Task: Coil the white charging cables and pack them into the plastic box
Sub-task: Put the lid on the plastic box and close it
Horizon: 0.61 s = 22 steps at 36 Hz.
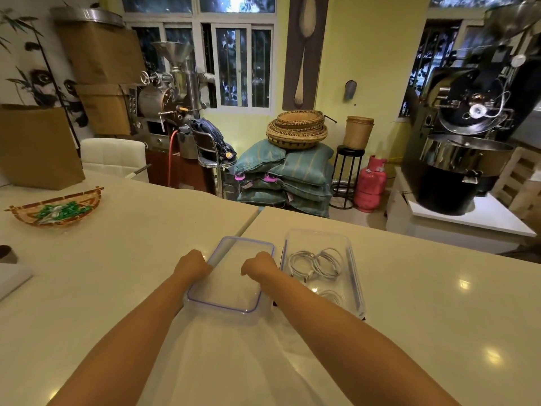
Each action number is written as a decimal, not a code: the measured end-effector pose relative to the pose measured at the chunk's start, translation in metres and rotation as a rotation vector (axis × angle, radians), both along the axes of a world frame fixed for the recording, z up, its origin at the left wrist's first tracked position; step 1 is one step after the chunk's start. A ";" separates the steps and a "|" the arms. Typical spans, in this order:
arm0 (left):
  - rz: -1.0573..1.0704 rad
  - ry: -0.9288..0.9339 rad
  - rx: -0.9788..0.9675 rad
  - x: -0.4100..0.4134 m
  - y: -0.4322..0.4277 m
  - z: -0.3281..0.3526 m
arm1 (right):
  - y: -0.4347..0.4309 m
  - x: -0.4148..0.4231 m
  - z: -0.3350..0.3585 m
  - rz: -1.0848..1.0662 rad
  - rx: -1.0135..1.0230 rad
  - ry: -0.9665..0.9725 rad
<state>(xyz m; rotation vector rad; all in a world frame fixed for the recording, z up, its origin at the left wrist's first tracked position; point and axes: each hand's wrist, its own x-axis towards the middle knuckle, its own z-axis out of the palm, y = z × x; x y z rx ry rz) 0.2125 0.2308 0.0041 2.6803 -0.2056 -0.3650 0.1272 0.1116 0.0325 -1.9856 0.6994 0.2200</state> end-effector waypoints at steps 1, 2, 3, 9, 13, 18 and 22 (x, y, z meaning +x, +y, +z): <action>0.017 -0.007 -0.039 0.001 0.001 0.002 | -0.002 -0.001 0.003 -0.001 0.014 -0.017; 0.034 -0.018 -0.074 0.002 0.001 0.004 | -0.003 -0.002 0.006 -0.004 0.024 -0.039; 0.056 -0.032 -0.103 0.003 0.001 0.008 | -0.004 -0.004 0.010 -0.010 0.033 -0.062; 0.149 -0.105 -0.265 0.001 -0.009 0.031 | -0.015 -0.013 0.033 -0.056 0.044 -0.160; 0.157 -0.098 -0.320 -0.006 -0.025 0.043 | -0.031 -0.024 0.046 -0.094 0.021 -0.223; 0.097 -0.085 -0.300 -0.025 -0.054 0.050 | -0.058 -0.040 0.054 -0.158 -0.037 -0.222; 0.033 -0.099 -0.291 -0.043 -0.076 0.049 | -0.079 -0.059 0.055 -0.200 -0.047 -0.206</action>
